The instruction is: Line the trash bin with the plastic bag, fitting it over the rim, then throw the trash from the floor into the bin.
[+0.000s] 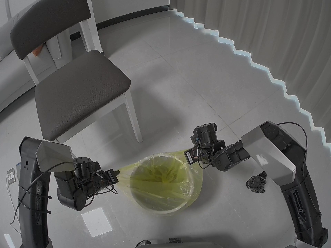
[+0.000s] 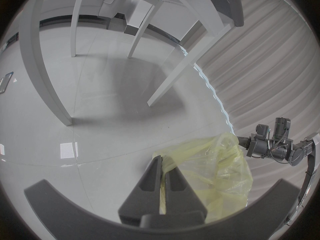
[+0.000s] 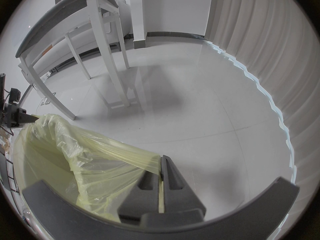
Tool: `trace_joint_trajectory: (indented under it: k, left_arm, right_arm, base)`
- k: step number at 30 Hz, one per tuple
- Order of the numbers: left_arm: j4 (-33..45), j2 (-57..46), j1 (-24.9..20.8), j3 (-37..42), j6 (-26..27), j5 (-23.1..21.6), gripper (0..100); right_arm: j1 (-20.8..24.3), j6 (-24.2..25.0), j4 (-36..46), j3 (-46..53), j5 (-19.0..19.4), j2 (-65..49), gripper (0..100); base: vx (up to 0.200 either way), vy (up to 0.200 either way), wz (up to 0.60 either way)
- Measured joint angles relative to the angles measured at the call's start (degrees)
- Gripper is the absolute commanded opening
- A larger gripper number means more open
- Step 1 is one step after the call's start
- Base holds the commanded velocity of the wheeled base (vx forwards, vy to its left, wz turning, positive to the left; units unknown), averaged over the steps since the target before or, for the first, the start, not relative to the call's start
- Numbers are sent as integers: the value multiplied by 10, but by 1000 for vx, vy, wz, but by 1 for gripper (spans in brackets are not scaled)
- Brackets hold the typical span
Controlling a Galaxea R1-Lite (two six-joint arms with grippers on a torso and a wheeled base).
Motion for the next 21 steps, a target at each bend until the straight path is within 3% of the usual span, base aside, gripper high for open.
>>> trace_joint_trajectory:
  k: [9, 20, 21]
  left_arm:
    - [-15, 5, -4, 12, 34, 0, 0]
    - [-26, 5, -14, 20, 37, 1, 0]
    - [-26, 5, -15, 20, 37, 1, 0]
  right_arm:
    - [0, -3, -1, 15, 0, 2, 0]
    - [1, -5, 0, 10, -1, 30, 0]
    - [1, -5, 0, 9, 0, 33, 100]
  base:
    - [0, 0, 0]
    - [0, 0, 0]
    - [0, 0, 0]
